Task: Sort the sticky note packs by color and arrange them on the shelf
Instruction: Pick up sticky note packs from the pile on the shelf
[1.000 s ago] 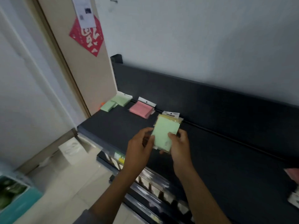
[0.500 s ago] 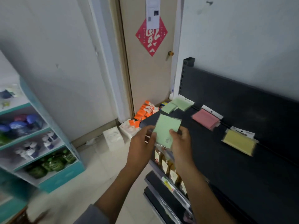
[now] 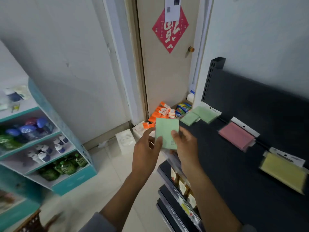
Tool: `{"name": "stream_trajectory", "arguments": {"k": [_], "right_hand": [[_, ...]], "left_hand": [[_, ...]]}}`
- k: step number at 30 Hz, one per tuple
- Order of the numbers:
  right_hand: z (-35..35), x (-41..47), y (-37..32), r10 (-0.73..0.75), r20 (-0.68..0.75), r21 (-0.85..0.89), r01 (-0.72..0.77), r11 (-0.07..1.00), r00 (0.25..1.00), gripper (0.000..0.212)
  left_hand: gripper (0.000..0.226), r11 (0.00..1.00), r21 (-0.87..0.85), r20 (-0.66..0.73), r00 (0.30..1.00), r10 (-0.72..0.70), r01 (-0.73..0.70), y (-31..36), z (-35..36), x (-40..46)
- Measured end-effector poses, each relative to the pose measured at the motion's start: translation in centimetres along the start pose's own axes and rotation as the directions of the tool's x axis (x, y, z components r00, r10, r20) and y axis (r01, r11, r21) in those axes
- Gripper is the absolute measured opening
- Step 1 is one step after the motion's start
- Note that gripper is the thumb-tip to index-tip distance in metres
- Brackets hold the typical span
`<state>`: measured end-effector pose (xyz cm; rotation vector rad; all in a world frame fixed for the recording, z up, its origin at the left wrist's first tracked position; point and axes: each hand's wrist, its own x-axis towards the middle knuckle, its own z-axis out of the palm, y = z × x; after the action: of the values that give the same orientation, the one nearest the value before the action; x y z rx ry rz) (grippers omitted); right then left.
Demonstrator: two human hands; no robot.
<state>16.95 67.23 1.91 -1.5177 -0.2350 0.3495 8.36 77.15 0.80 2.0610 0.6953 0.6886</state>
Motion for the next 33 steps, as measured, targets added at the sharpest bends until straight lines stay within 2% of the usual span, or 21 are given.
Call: {"name": "stream_trajectory", "arguments": {"k": [6,10,13,17,23,28,33], "right_hand": [[1.1,7.2,-1.3,0.006,-0.036,0.101,-0.002,0.995,0.999,0.018],[1.5,11.1,-1.1,0.057,-0.033,0.018,-0.056,0.998,0.998,0.006],[1.6,13.0,-1.1,0.056,-0.039,0.03,-0.055,0.998,0.998,0.017],[1.1,15.1,-1.0,0.072,-0.16,0.14,-0.05,0.989,0.984,0.013],[-0.8,18.3,-0.4,0.069,-0.296,0.099,-0.041,0.994,0.953,0.01],[-2.7,20.3,0.2,0.07,-0.466,0.036,-0.06,0.998,0.882,0.014],[-4.4,20.7,1.0,0.027,-0.661,-0.041,-0.072,0.997,0.75,0.008]], "left_hand": [[0.041,0.999,-0.003,0.045,0.998,0.04,-0.039,0.6,2.0,7.5],[0.033,0.997,-0.053,-0.008,0.999,0.047,-0.047,0.3,3.4,11.6],[0.028,0.994,-0.072,-0.047,0.996,0.075,-0.078,-0.6,4.0,13.9],[0.026,0.994,-0.041,-0.016,0.994,0.105,-0.105,-1.2,5.3,16.0],[0.029,0.972,-0.054,0.065,0.97,0.233,-0.23,-1.1,8.9,20.5],[0.028,0.946,-0.189,0.125,0.949,0.289,-0.263,-0.2,13.5,24.5],[0.041,0.895,-0.394,0.276,0.902,0.333,-0.211,1.2,17.6,27.1]]}}
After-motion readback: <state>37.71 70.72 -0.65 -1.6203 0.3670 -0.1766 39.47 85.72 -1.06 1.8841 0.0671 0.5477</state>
